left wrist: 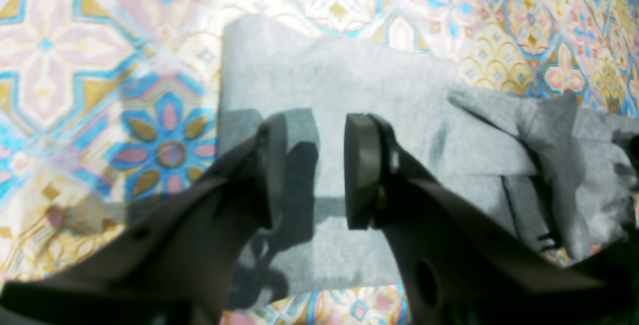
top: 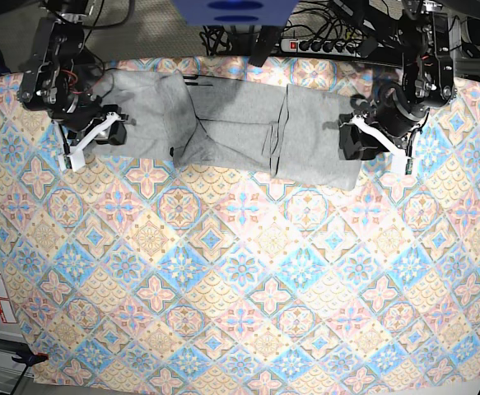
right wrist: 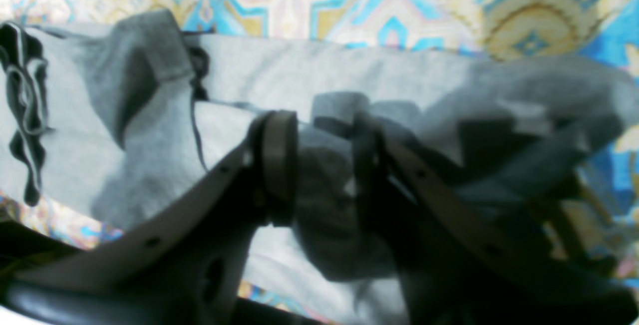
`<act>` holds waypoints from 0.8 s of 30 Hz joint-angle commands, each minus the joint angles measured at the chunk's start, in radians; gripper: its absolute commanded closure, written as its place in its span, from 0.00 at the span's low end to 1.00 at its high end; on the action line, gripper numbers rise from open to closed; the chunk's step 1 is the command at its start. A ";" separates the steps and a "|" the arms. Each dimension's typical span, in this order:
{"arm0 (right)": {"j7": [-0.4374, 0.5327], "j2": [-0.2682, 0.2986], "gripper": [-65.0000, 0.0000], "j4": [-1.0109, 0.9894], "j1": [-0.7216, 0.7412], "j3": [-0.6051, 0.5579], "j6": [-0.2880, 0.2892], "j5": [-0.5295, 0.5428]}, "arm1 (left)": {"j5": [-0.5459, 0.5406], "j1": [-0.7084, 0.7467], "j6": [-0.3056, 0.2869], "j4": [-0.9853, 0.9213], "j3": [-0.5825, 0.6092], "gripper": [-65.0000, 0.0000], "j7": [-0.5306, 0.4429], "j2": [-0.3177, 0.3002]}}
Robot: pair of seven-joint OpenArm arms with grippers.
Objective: Fold the T-shirt properly
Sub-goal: 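Regrasp the shirt ends and press them inward toward the middle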
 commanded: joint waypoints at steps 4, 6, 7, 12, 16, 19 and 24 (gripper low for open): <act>0.011 0.023 0.68 0.011 0.006 0.026 0.001 -0.059 | -0.014 -0.004 -0.007 0.012 -0.004 0.71 -0.016 -0.008; 0.011 0.023 0.68 0.006 0.006 0.053 0.001 -0.076 | -0.014 -0.004 -0.007 0.011 -0.001 0.71 -0.016 -0.008; 0.011 0.023 0.68 -0.001 0.004 0.066 0.001 -0.077 | -0.014 -0.004 -0.007 0.011 0.000 0.71 -0.016 -0.008; 0.006 0.023 0.68 -0.060 0.000 0.128 0.001 -0.077 | -0.014 -0.005 -0.007 0.011 0.002 0.71 -0.016 -0.007; -0.023 0.033 0.65 -0.118 -0.002 0.124 0.004 -0.076 | -0.012 -0.007 -0.007 0.011 0.002 0.71 -0.016 -0.007; -0.046 0.035 0.54 -0.123 -0.002 0.122 0.004 -0.074 | -0.012 -0.007 -0.007 0.011 0.002 0.71 -0.016 -0.007; -0.055 0.038 0.37 -0.124 0.004 0.072 0.005 -0.074 | -0.012 -0.007 -0.007 0.011 0.002 0.71 -0.016 -0.007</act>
